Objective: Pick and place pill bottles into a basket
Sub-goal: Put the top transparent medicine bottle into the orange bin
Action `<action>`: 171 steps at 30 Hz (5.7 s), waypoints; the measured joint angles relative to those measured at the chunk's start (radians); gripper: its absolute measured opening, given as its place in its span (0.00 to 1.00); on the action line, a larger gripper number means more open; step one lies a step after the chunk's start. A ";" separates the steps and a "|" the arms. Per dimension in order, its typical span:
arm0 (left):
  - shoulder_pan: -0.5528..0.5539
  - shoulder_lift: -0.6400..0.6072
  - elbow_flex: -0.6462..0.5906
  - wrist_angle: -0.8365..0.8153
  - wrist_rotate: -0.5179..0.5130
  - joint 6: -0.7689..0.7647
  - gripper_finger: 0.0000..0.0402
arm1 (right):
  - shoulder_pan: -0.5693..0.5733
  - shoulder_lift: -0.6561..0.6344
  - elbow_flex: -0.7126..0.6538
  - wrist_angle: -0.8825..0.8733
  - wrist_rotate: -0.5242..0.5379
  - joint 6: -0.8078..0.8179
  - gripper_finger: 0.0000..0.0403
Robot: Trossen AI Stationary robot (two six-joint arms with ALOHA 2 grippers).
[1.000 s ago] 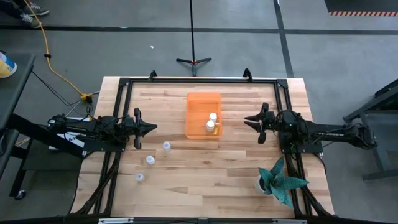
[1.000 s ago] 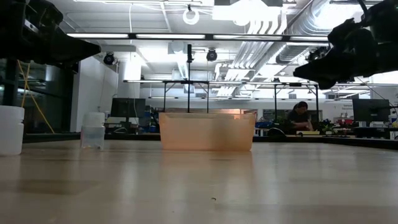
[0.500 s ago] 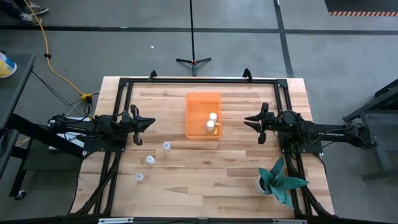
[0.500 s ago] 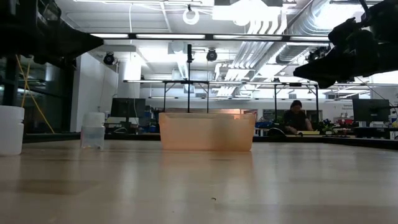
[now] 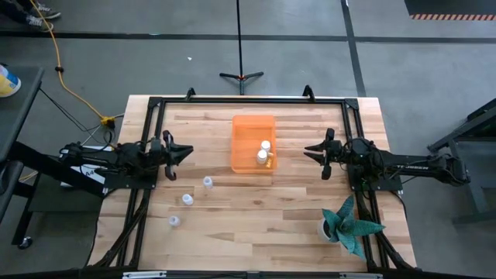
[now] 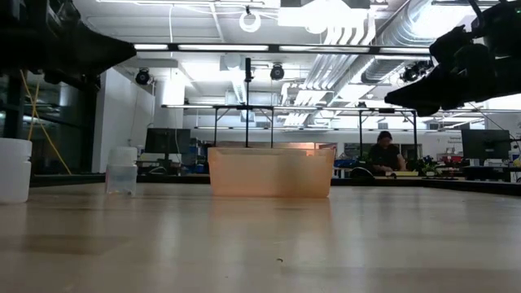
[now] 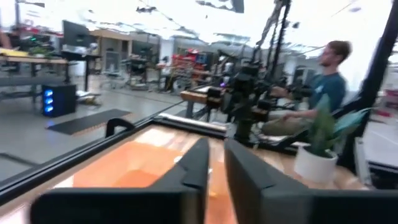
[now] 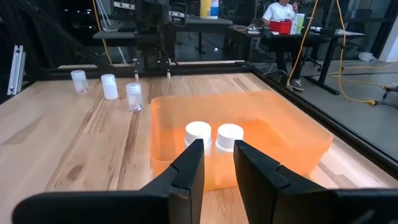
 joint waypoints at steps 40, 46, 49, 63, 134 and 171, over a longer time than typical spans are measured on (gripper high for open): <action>-0.001 1.053 0.482 -0.405 0.416 -0.196 0.66 | 0.000 0.000 0.000 -0.054 0.088 0.027 0.19; 0.001 1.073 0.486 -0.505 0.329 -0.251 0.66 | 0.000 0.000 0.000 -0.054 0.087 0.009 0.19; -0.001 1.074 0.485 -0.498 0.327 -0.252 0.66 | 0.000 0.000 0.000 -0.054 0.087 0.007 0.19; 0.000 1.074 0.485 -0.510 0.314 -0.150 0.66 | 0.000 0.000 0.000 -0.060 0.087 0.000 0.19; -0.081 1.568 1.022 -1.032 0.354 -1.348 0.66 | 0.000 0.013 0.002 -0.150 0.087 0.000 0.19; -0.177 1.571 0.992 -1.030 0.195 -0.739 0.66 | 0.000 0.013 0.001 -0.159 0.087 0.005 0.19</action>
